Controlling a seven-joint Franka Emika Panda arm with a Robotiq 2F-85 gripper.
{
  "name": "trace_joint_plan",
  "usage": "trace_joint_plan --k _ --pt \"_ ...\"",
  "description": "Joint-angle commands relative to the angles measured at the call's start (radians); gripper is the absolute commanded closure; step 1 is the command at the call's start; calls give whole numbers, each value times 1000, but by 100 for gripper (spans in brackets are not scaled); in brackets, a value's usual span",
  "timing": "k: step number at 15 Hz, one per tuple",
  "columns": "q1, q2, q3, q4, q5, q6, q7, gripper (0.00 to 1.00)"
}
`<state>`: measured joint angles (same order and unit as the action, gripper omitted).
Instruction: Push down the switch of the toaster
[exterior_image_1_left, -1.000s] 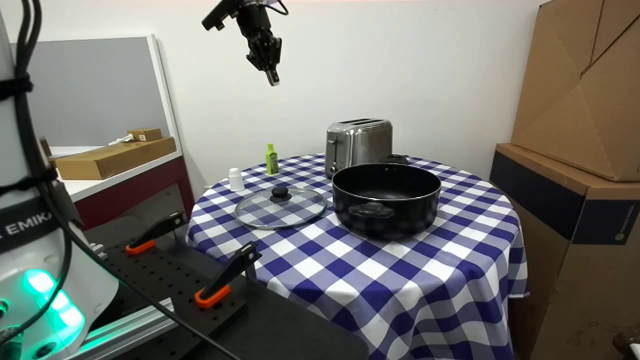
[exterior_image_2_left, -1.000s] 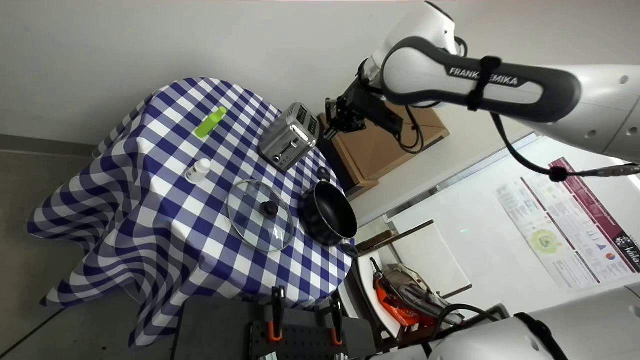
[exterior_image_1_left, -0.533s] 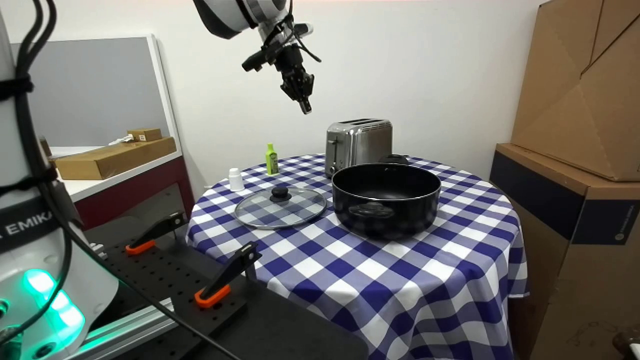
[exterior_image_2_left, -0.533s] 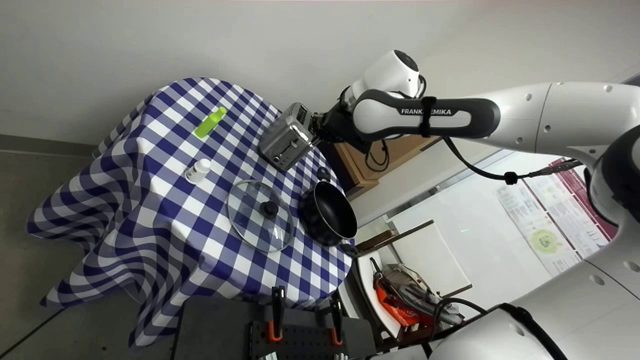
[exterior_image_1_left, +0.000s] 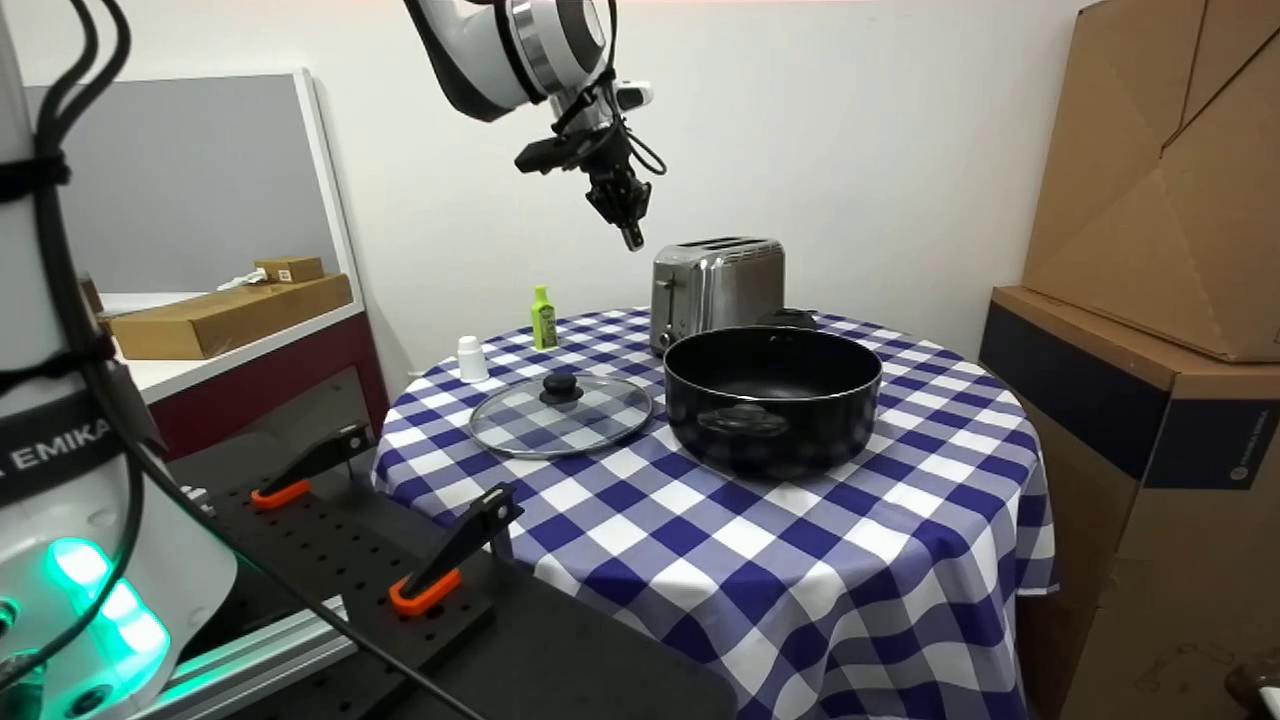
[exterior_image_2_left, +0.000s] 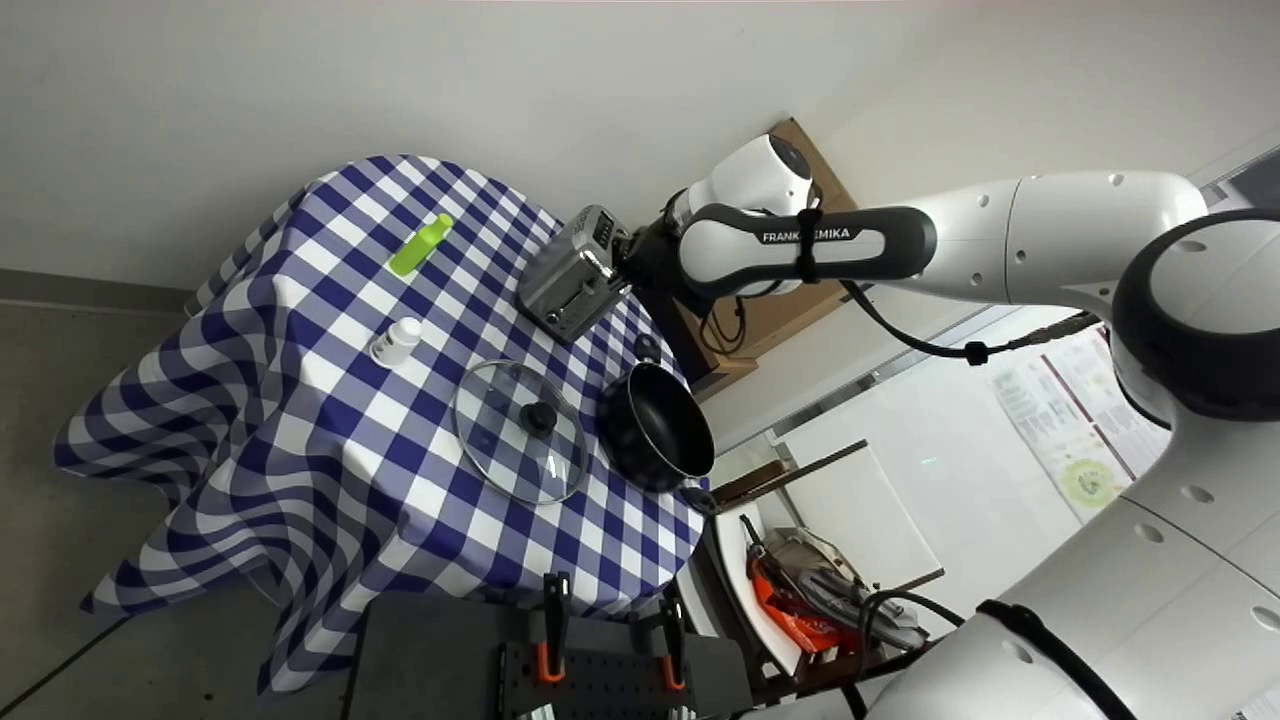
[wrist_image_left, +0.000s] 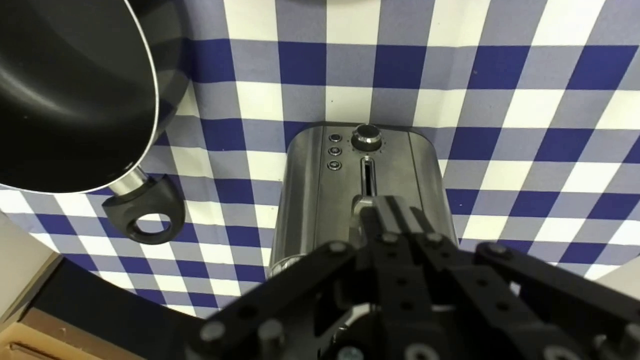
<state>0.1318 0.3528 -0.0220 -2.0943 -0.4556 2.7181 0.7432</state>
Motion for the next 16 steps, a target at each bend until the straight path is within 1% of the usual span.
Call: trace_joint_plan --k 1,8,16 --pt "40 61 -52 70 32 24 -30 100" --pt "52 163 -82 166 94 20 -84 100" --pt "54 258 -80 265 182 20 -177 100"
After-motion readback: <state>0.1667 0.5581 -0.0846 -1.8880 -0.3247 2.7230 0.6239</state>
